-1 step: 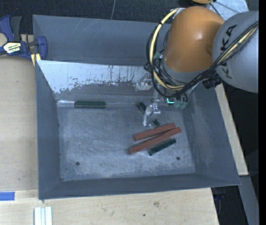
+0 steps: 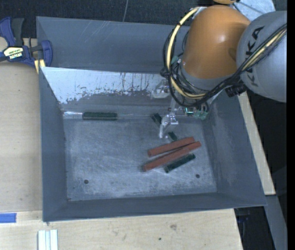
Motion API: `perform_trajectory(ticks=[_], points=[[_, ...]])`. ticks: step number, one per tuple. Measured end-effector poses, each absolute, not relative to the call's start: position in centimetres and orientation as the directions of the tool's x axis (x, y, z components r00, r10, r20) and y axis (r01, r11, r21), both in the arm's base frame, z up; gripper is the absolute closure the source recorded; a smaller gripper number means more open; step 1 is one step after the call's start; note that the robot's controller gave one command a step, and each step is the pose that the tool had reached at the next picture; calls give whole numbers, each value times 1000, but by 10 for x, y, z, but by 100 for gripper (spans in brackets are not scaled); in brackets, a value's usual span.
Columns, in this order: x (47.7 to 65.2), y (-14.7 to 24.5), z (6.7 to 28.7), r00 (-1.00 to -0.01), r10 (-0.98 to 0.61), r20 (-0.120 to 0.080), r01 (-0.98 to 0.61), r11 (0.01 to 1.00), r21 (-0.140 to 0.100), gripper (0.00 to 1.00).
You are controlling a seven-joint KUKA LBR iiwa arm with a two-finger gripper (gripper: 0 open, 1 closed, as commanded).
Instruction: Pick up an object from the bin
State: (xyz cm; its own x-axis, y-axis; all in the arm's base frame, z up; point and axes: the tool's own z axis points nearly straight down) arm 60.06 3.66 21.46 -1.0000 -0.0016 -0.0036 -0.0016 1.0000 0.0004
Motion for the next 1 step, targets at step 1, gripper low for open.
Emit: perform_trajectory(ticks=[1], points=[[570,7,161,-997,-79,-7,-79,997,0,0]])
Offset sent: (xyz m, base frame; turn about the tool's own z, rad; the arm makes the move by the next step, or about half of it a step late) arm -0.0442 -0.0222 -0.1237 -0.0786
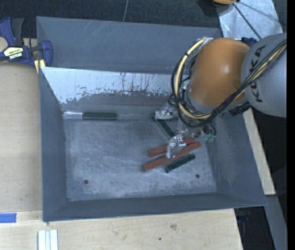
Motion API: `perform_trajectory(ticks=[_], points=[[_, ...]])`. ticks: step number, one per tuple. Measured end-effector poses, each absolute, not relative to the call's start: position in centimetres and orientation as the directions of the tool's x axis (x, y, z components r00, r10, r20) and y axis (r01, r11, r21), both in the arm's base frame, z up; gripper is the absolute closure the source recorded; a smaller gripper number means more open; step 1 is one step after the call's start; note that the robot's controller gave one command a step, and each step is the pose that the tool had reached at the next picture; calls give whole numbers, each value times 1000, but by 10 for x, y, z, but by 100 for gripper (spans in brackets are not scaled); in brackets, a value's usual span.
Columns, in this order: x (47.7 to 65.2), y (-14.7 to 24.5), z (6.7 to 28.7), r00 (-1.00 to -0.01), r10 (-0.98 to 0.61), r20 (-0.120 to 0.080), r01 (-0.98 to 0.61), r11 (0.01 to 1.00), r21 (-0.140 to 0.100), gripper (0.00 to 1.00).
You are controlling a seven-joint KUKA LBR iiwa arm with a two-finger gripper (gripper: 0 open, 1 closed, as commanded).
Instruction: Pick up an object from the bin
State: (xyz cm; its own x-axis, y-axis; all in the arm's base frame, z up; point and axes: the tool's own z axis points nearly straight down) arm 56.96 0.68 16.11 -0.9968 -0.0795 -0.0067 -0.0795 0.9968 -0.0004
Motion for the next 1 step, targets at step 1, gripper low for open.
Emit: perform_trajectory(ticks=[1], points=[[559,11,95,-997,-81,-5,-81,997,-1,0]])
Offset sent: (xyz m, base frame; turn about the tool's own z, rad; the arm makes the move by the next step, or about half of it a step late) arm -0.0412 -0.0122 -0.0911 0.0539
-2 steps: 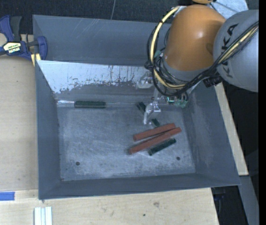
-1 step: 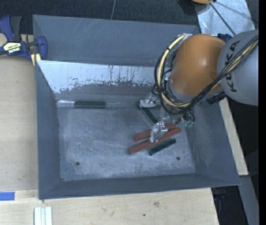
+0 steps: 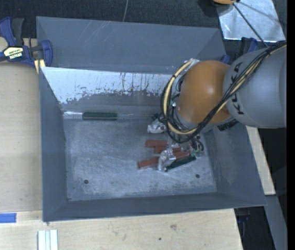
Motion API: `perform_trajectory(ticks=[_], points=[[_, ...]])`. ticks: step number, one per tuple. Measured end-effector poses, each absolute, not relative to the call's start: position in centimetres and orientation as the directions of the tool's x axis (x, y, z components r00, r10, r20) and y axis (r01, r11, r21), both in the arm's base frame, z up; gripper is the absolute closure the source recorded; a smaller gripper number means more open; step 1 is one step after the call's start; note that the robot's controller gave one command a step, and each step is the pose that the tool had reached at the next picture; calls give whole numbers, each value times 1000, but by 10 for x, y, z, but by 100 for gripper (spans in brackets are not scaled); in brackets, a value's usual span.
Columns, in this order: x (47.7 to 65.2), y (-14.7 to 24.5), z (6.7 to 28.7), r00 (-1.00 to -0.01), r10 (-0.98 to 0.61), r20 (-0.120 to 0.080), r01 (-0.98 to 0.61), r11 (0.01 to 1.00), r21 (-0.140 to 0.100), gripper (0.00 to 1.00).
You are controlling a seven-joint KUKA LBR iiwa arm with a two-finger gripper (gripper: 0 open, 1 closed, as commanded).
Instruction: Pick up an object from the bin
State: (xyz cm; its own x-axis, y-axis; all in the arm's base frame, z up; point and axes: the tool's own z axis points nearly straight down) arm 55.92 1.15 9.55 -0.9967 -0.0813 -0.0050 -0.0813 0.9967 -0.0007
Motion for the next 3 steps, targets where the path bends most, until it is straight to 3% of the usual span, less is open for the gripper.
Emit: perform_trajectory(ticks=[1,2,3], points=[[536,-4,78,-999,-26,-27,-26,1000,2,100],[536,-4,78,-999,-26,-27,-26,1000,2,100],[528,-48,229,-997,-74,-6,-74,997,-2,100]])
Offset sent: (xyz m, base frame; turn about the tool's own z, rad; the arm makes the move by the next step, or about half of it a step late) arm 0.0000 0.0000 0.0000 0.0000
